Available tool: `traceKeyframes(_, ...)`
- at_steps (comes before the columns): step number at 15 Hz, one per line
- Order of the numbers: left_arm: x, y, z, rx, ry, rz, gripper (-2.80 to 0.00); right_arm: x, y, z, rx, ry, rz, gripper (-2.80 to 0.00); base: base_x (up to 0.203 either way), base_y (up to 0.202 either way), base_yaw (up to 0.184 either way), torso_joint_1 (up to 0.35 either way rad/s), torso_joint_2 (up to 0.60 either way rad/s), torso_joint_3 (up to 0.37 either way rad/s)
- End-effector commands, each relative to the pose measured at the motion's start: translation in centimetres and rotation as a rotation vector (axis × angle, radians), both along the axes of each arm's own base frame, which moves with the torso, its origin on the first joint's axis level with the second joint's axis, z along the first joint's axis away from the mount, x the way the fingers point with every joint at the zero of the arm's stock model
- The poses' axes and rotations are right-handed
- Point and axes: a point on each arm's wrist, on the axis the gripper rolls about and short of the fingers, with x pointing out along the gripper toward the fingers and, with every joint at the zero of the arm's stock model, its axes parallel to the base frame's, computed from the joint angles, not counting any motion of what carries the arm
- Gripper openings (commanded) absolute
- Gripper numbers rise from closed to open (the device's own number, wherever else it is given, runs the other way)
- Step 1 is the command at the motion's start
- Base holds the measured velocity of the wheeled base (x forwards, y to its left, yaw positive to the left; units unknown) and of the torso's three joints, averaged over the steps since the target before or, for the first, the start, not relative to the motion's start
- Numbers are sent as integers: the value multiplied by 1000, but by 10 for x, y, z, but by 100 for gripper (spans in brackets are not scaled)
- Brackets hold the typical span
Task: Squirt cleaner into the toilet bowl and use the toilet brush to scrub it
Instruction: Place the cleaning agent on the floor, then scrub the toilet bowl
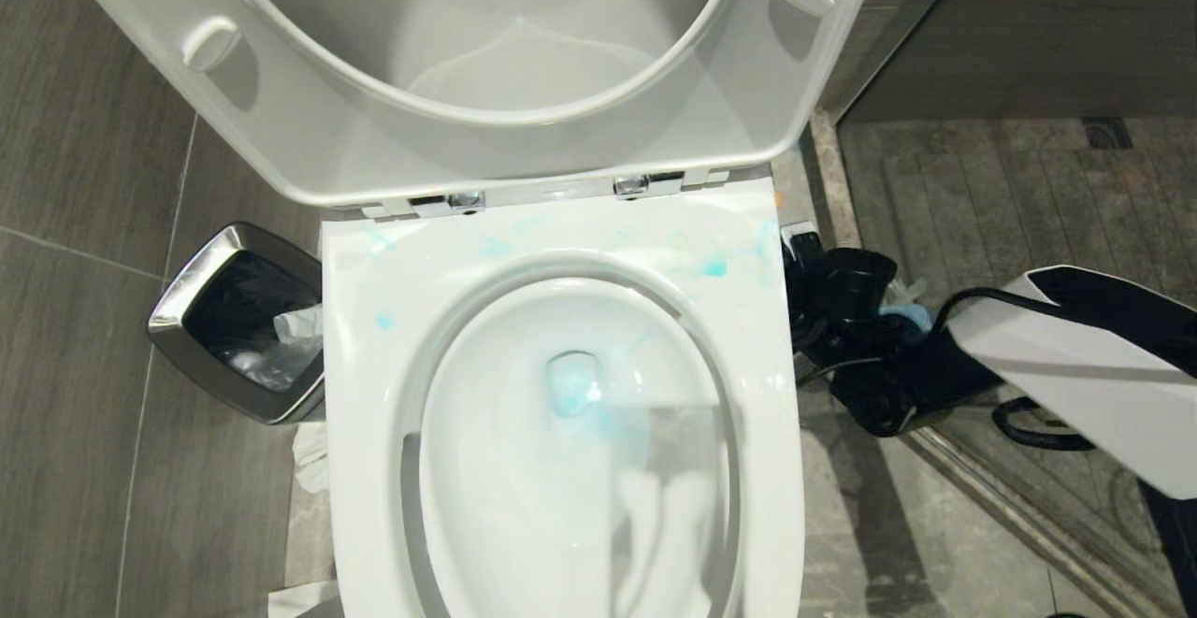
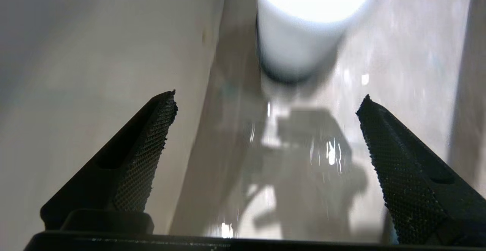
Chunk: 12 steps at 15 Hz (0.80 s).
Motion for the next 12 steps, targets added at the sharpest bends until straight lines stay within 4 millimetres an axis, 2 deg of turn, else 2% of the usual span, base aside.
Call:
traceKeyframes(1, 0, 0, 0, 0, 0, -1, -280, -34, -8, 17, -9, 26, 0, 0, 0, 0, 0, 0, 0, 0)
traceKeyframes(8, 0, 0, 0, 0, 0, -1, -280, -125, -26, 43, -32, 85, 25, 0, 0, 0, 0, 0, 0, 0)
traceKeyframes(9, 0, 0, 0, 0, 0, -1, -280, -135, -28, 49, -32, 75, 27, -280, 0, 0, 0, 0, 0, 0)
traceKeyframes(12, 0, 0, 0, 0, 1, -1, -280, -155, -35, 78, -9, 1, 20, -280, 0, 0, 0, 0, 0, 0)
